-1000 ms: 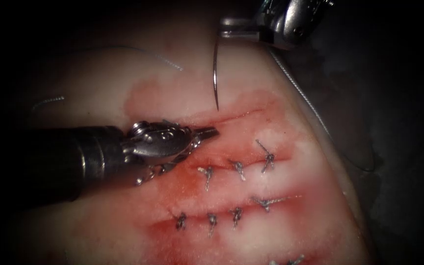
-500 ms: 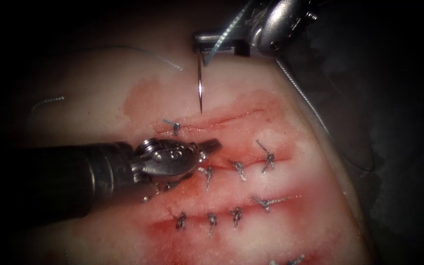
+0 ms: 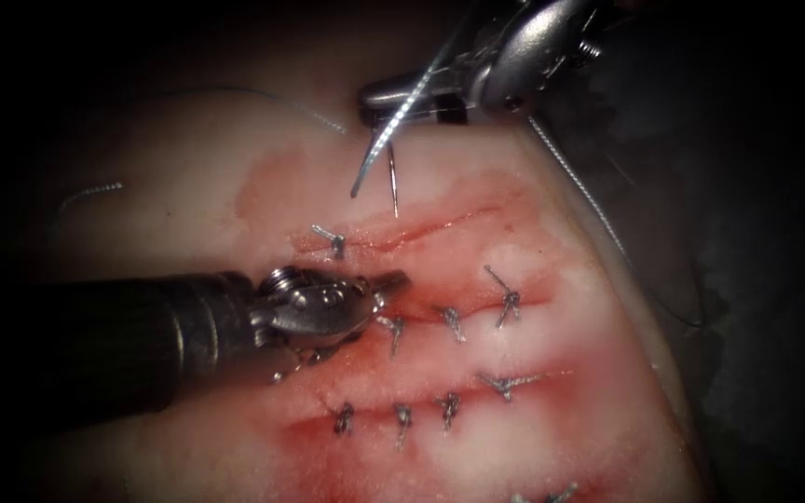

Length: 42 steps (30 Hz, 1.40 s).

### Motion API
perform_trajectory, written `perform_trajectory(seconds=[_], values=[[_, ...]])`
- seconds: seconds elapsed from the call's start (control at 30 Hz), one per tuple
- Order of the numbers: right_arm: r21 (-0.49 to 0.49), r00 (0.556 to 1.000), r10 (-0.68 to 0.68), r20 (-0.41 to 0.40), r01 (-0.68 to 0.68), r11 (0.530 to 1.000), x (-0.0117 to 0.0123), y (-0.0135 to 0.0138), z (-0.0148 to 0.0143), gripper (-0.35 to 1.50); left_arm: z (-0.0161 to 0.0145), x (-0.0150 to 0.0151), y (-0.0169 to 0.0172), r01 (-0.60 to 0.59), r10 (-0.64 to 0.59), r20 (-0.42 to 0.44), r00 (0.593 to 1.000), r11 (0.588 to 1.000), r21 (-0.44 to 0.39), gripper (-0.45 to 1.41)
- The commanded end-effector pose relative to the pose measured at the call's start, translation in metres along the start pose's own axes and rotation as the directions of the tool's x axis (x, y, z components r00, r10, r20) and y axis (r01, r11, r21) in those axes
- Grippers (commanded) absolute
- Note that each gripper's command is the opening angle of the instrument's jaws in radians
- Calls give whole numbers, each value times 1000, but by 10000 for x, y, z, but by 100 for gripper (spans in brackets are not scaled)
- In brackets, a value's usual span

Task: Wound Closure
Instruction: Insert the needle into the skin of the top half of the wound

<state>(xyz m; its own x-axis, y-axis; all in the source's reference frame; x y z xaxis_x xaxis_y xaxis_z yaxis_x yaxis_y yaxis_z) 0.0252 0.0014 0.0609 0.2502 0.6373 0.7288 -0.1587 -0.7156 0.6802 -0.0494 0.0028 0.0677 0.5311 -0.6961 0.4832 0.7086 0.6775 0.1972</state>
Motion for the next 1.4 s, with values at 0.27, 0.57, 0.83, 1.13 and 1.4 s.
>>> perform_trajectory(seconds=[0.27,0.57,0.83,1.13,1.4], values=[[-7,999,-8,48,8,1000,2,0,22,-35,6,-8,1,0,0,5,1000,1000,1,-45],[-9,997,-50,52,51,999,7,7,23,-35,4,-11,1,2,-2,3,1000,1000,3,-45],[-14,996,-57,63,58,998,9,14,30,-35,3,-11,0,2,-2,3,1000,1000,3,-45],[-6,995,-66,78,67,998,4,4,33,-35,5,-9,-1,2,-2,4,1000,1000,0,-45],[-16,994,-72,80,73,997,-2,-1,34,-35,5,-8,-1,2,-2,4,1000,1000,0,-45]])
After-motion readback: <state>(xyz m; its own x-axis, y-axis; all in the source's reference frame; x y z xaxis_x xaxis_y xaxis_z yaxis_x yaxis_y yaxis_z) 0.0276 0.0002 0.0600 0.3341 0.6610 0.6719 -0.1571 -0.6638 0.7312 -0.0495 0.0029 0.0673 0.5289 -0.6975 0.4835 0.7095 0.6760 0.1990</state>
